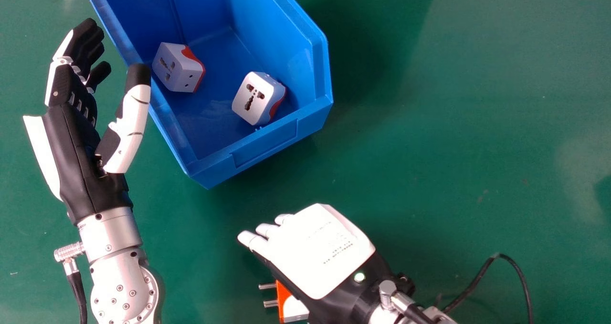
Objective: Pick all objects and put in blue box
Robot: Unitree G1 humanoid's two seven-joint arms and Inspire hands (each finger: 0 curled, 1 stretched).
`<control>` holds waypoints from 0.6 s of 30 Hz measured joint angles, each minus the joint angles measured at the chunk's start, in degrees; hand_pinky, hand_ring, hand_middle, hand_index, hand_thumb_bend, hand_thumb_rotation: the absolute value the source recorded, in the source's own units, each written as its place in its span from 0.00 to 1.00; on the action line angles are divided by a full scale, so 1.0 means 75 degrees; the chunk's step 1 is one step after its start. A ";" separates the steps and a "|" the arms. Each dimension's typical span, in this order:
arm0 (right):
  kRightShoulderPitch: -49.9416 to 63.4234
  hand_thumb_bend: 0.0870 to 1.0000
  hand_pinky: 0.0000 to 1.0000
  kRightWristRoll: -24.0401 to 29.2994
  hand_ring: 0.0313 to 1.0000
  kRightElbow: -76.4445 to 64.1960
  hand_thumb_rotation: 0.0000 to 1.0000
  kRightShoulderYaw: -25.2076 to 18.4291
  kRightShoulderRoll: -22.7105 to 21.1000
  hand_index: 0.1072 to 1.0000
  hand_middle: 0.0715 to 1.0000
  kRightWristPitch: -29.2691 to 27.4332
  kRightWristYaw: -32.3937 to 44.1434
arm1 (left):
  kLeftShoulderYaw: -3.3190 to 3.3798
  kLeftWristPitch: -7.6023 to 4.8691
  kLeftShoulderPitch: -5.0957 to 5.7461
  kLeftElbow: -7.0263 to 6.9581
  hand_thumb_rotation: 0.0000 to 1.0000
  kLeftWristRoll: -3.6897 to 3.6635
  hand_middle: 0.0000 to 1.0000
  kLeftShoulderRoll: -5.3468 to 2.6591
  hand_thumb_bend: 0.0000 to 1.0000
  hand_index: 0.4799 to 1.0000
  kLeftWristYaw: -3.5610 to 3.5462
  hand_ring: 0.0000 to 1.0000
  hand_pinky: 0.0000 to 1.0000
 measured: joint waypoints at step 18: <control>-0.0113 0.77 0.67 0.0064 0.82 0.0270 0.04 0.0003 0.0065 0.84 0.84 0.0100 -0.0041 | 0.0002 -0.0040 0.0004 0.0075 0.44 -0.0002 0.83 0.0001 0.62 0.60 0.0000 0.84 0.82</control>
